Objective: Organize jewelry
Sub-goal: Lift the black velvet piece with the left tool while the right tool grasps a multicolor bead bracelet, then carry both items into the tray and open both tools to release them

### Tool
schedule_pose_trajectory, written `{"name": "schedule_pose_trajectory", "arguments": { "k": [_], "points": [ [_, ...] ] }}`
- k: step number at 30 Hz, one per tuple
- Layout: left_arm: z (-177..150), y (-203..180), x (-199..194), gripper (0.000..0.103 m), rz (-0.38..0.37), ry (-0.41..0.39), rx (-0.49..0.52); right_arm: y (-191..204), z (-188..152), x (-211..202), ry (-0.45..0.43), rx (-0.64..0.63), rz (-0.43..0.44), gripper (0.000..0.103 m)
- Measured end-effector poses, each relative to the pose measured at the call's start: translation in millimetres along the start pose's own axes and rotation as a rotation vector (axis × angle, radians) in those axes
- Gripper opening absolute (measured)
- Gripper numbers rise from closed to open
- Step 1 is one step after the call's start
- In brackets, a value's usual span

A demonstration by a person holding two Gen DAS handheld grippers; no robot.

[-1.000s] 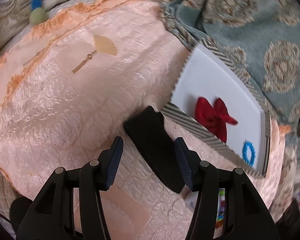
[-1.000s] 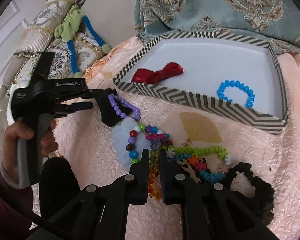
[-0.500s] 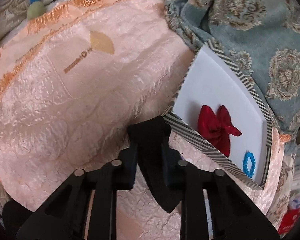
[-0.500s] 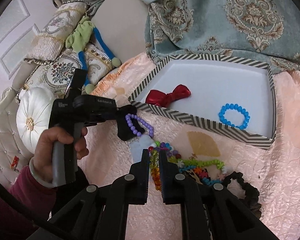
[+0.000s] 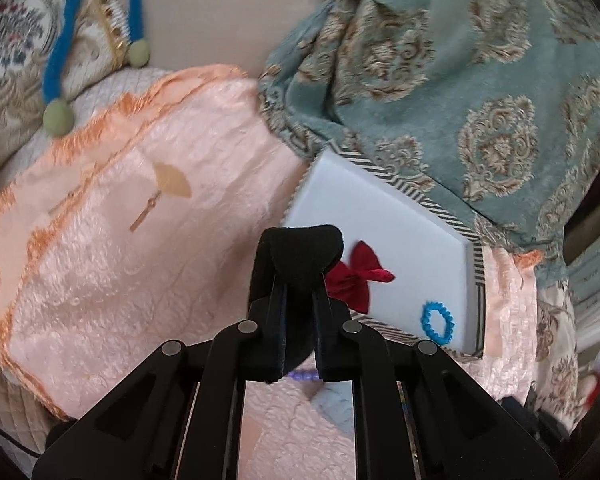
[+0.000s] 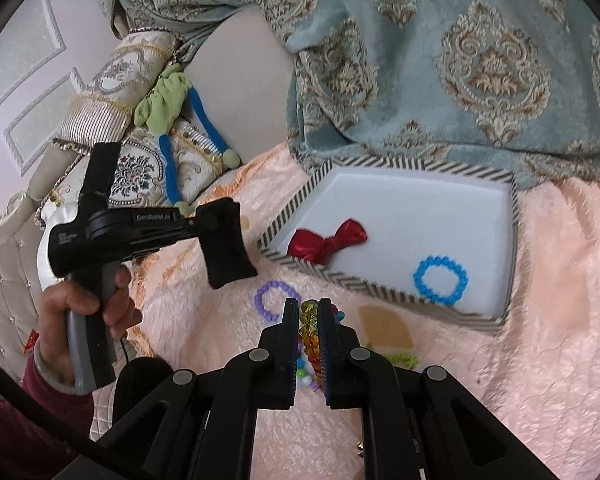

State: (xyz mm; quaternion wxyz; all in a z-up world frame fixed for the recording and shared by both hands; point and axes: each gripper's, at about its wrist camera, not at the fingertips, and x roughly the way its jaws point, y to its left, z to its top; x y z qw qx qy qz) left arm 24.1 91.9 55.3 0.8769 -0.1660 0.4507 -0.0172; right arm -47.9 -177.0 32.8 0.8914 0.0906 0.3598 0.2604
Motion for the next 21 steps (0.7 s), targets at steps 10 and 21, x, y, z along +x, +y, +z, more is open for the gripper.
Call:
{"name": "schedule_pose_trajectory", "arguments": {
  "k": [10, 21],
  "points": [
    [11, -40, 22, 0.01, 0.033, 0.006, 0.116, -23, 36, 5, -0.029, -0.013, -0.085, 0.008],
    [48, -66, 86, 0.01, 0.073, 0.049, 0.148, -67, 72, 56, 0.033, 0.001, -0.145, 0.008]
  ]
}}
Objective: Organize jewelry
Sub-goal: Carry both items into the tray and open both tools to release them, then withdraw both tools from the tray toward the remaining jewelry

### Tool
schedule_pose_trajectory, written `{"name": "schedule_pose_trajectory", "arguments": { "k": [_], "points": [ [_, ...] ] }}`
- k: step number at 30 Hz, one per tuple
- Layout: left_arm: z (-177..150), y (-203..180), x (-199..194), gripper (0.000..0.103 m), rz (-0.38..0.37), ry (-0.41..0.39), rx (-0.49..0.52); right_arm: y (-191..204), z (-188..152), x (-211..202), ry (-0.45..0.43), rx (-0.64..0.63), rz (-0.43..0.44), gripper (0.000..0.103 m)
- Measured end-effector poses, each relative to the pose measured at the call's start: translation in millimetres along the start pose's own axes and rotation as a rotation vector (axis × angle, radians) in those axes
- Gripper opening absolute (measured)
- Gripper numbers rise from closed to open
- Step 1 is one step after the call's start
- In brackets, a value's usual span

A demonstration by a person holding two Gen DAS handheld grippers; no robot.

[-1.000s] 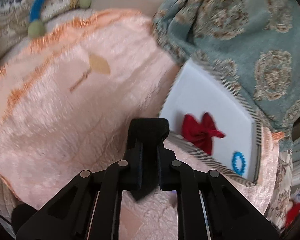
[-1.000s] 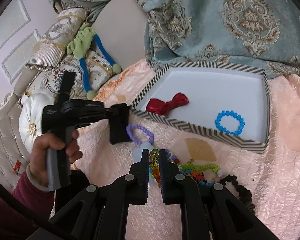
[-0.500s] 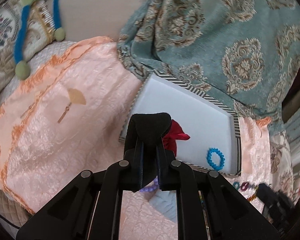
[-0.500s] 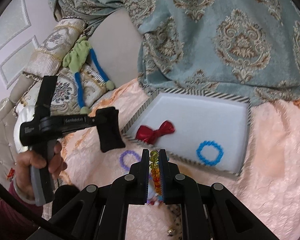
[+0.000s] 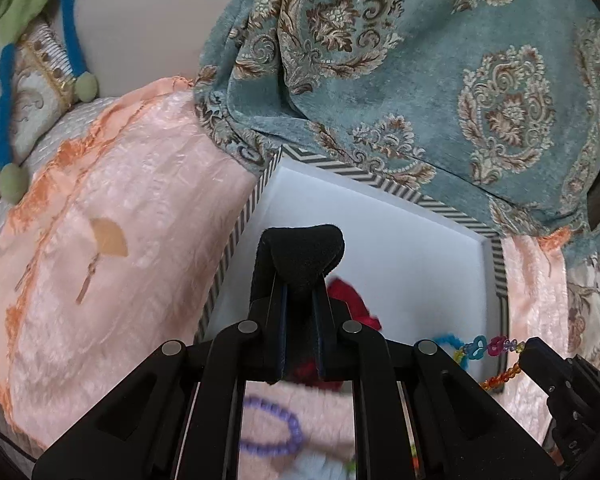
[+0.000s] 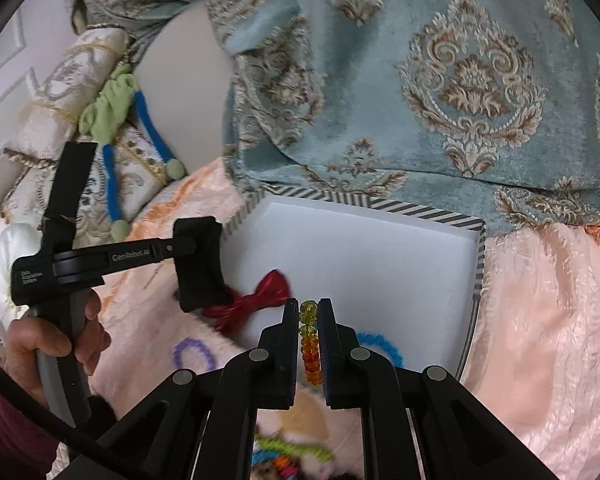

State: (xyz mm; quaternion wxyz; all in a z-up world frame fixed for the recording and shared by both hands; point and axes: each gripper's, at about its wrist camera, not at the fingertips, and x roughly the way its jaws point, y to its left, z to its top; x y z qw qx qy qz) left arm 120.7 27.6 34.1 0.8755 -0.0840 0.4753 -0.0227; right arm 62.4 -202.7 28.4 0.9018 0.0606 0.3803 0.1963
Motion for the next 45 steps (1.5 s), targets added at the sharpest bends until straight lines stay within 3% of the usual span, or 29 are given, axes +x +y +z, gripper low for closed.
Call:
{"name": "schedule_pose_trajectory", "arguments": {
  "k": [7, 16, 18, 19, 21, 22, 24, 25, 45],
  "points": [
    [25, 0, 40, 0.01, 0.023, 0.01, -0.009, -42, 11, 44, 0.056, 0.053, -0.06, 0.008],
    [25, 5, 73, 0.01, 0.052, 0.05, -0.011, -87, 0, 61, 0.108, 0.065, -0.258, 0.008],
    [23, 7, 75, 0.014, 0.064, 0.043, -0.02, -88, -3, 60, 0.097, 0.056, -0.283, 0.008],
    [23, 9, 76, 0.023, 0.068, 0.046, -0.024, -88, -3, 60, 0.09, 0.053, -0.288, 0.008],
    [22, 12, 78, 0.042, 0.056, 0.053, -0.038, -89, -4, 61, 0.092, 0.054, -0.286, 0.01],
    [21, 14, 78, 0.046, 0.043, 0.053, -0.049, -89, -5, 61, 0.099, 0.058, -0.283, 0.014],
    [19, 16, 77, 0.046, 0.035, 0.053, -0.057, -87, -7, 58, 0.098, 0.064, -0.272, 0.042],
    [19, 16, 76, 0.047, 0.038, 0.052, -0.055, -85, -8, 56, 0.088, 0.064, -0.269, 0.045],
    [-22, 3, -4, 0.047, 0.047, -0.031, 0.041, -11, -31, -5, 0.03, 0.041, -0.161, 0.046]
  ]
}}
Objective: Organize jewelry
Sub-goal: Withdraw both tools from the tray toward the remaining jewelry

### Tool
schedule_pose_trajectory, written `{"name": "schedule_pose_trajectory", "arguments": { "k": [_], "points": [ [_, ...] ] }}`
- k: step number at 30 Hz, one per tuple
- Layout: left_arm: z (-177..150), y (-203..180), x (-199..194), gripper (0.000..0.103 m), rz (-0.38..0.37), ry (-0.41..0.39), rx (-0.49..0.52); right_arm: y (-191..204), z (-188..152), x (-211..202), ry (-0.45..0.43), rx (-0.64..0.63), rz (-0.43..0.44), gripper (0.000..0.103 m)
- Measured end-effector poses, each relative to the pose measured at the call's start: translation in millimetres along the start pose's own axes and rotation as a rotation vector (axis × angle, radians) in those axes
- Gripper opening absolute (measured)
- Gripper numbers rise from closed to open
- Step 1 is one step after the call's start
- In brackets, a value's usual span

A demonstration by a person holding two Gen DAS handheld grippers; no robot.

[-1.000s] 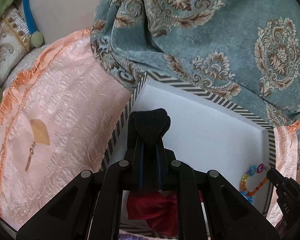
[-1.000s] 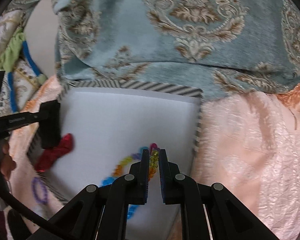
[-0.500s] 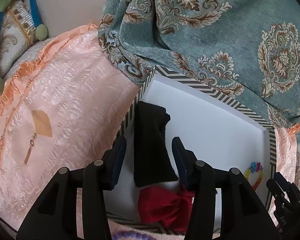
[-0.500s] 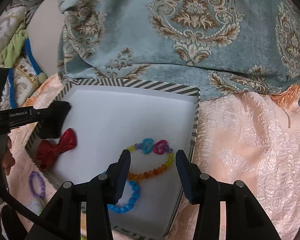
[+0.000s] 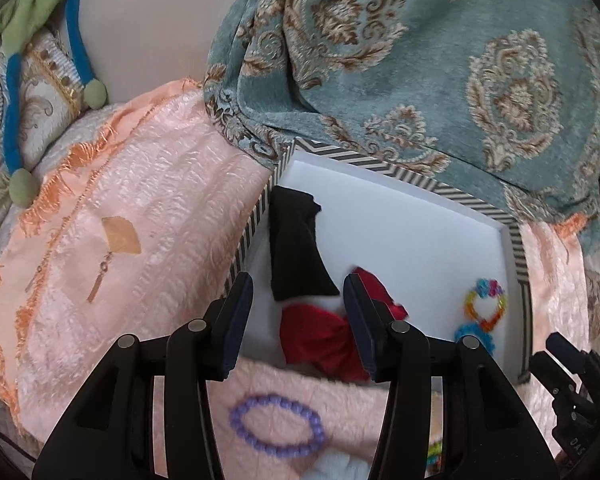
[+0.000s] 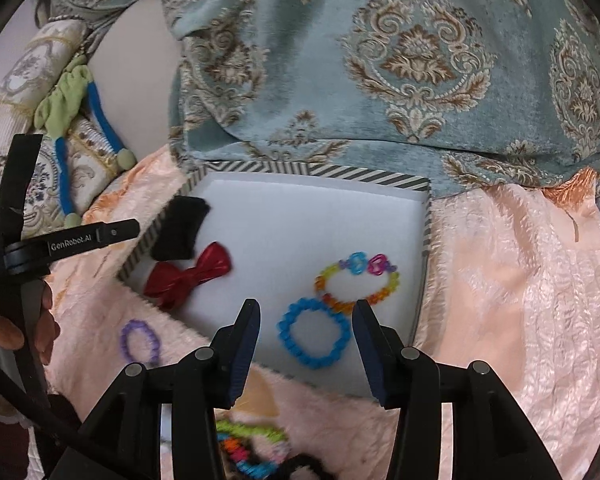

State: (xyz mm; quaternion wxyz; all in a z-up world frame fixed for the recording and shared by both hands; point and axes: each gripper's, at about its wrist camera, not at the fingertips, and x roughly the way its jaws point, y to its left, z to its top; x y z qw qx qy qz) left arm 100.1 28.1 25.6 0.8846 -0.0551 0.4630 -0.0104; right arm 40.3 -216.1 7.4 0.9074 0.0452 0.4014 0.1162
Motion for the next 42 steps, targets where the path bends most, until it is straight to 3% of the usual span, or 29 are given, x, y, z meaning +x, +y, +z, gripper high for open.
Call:
{"name": "schedule_pose_trajectory", "arguments": {
  "k": [4, 7, 21, 32, 42],
  "points": [
    [-13, -3, -21, 0.047, 0.002, -0.027, 0.021, 12, -8, -14, -0.016, -0.005, 0.016, 0.048],
    [-22, -4, -37, 0.047, -0.001, -0.052, 0.03, 19, -15, -24, -0.033, -0.008, 0.02, 0.058],
    [-65, -17, -82, 0.047, -0.016, -0.11, 0.091, 29, -37, -62, -0.063, -0.002, 0.04, 0.059],
    [-85, -11, -87, 0.051, -0.167, -0.006, 0.059, 7, -60, -78, -0.033, 0.021, 0.027, 0.062],
    [-98, -9, -83, 0.051, -0.174, 0.037, 0.067, -26, -93, -75, 0.044, 0.021, -0.008, 0.062]
  ]
}}
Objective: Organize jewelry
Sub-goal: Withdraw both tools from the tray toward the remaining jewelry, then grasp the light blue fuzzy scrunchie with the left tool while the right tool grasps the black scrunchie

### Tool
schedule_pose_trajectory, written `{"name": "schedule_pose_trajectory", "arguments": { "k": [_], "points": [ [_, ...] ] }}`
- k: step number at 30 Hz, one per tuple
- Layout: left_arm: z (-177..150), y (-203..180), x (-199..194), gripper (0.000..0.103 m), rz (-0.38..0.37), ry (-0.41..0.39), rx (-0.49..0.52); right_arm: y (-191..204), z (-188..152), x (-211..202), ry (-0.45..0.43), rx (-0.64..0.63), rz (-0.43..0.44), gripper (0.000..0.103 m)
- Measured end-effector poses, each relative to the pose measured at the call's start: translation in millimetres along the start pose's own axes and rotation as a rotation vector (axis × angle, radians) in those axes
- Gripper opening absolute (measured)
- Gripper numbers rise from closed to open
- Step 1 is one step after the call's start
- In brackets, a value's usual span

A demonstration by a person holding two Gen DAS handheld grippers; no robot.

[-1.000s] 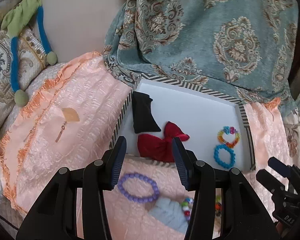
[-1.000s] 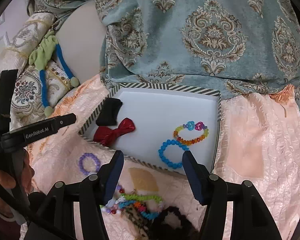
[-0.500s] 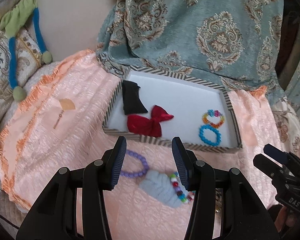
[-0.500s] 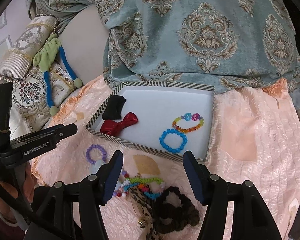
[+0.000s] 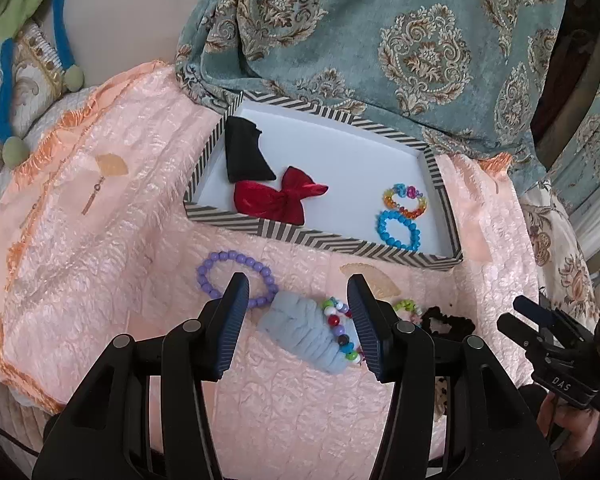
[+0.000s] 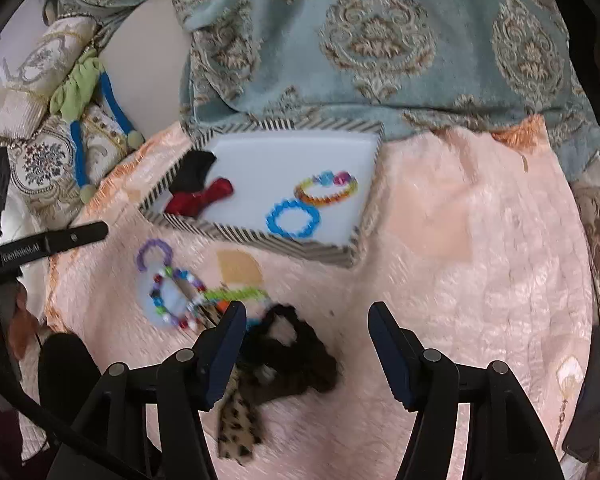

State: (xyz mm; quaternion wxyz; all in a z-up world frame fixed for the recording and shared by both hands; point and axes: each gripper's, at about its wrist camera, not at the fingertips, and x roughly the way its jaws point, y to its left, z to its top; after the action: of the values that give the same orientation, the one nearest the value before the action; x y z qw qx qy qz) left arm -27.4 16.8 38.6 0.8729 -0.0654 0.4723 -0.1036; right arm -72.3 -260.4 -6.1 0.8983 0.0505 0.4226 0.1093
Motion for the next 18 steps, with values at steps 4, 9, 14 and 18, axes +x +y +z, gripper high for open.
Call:
{"name": "schedule_pose_trajectory", "arguments": {
  "k": [4, 9, 14, 18],
  "points": [
    [-2, -1, 9, 0.051, -0.002, 0.033, 0.003, -7, -10, 11, 0.044, 0.011, 0.011, 0.058],
    [-4, -5, 19, 0.051, 0.004, 0.06, 0.014, -7, -17, 24, 0.072, 0.044, 0.07, 0.058],
    [-3, -9, 22, 0.051, 0.003, 0.067, 0.019, 0, -17, 48, 0.131, 0.001, 0.065, 0.021],
    [-1, -6, 21, 0.051, 0.016, 0.062, 0.025, -3, -14, 37, 0.073, -0.001, 0.075, 0.011]
  ]
}}
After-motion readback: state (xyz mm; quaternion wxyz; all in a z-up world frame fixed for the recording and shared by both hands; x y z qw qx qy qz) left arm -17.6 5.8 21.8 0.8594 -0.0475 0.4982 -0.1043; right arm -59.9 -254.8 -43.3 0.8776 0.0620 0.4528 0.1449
